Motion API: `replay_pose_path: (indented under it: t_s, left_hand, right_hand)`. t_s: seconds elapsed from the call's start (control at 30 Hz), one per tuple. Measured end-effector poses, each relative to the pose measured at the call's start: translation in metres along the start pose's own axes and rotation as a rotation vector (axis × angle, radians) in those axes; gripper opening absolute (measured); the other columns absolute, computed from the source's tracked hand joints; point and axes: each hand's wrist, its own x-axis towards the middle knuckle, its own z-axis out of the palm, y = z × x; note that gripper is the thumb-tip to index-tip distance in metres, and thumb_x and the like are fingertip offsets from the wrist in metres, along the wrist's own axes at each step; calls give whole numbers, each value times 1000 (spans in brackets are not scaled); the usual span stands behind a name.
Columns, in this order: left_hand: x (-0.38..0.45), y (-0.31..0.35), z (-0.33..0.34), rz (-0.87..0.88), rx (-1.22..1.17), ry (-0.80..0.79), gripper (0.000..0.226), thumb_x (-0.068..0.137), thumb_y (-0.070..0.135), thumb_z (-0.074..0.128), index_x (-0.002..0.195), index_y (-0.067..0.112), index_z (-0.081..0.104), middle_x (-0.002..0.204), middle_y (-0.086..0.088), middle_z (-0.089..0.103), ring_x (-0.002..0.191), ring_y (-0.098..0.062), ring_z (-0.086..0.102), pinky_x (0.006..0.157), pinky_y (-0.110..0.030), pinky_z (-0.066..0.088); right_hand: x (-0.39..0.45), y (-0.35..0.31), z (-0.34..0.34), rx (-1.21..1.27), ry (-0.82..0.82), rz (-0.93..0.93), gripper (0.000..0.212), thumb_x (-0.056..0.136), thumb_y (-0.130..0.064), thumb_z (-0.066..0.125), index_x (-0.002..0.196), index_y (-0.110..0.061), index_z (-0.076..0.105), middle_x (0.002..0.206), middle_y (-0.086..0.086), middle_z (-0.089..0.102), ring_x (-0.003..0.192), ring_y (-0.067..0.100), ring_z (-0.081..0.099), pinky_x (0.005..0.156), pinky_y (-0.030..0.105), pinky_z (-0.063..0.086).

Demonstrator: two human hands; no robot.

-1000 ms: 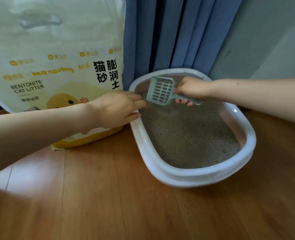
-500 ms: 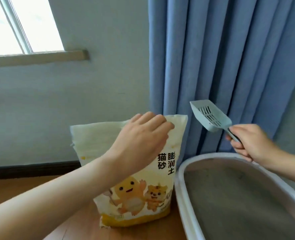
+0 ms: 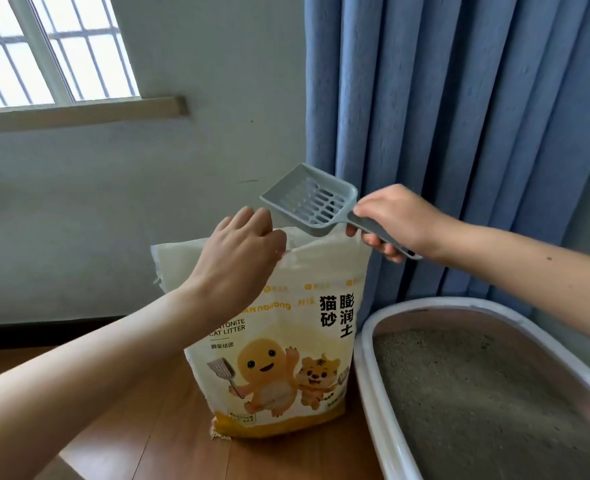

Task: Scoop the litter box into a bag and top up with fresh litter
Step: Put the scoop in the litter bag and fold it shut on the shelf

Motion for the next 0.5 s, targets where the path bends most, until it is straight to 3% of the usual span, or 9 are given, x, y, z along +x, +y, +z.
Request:
replay_pose_path:
  t_s: [0.2,0.37,0.5]
  left_hand:
    - [-16,25,-21,107,-204,-23,26,97,31,32,85,19,53,66,9,54,62,-17,52,63,-26,40]
    - [-20,23,-32,72,-290,-56,27,90,36,40,83,23,63,65,10,59,65,-11,55,55,-29,48]
    - [-6,8,-42,-151,-300,-17,26,88,37,50,76,24,70,64,13,57,63,-13,55,59,-26,43]
  right_hand:
    - [5,-5,2,36,-12,-22,34,97,-11,37,90,11,61,55,9,46,37,16,36,36,20,31]
    - [4,4,8,-6,-8,-89,32,99,-13,38,87,6,61,71,10,66,43,17,44,40,28,42]
    - [5,13,11,-5,17,-86,31,100,-15,37,87,5,56,76,13,73,44,18,44,43,30,44]
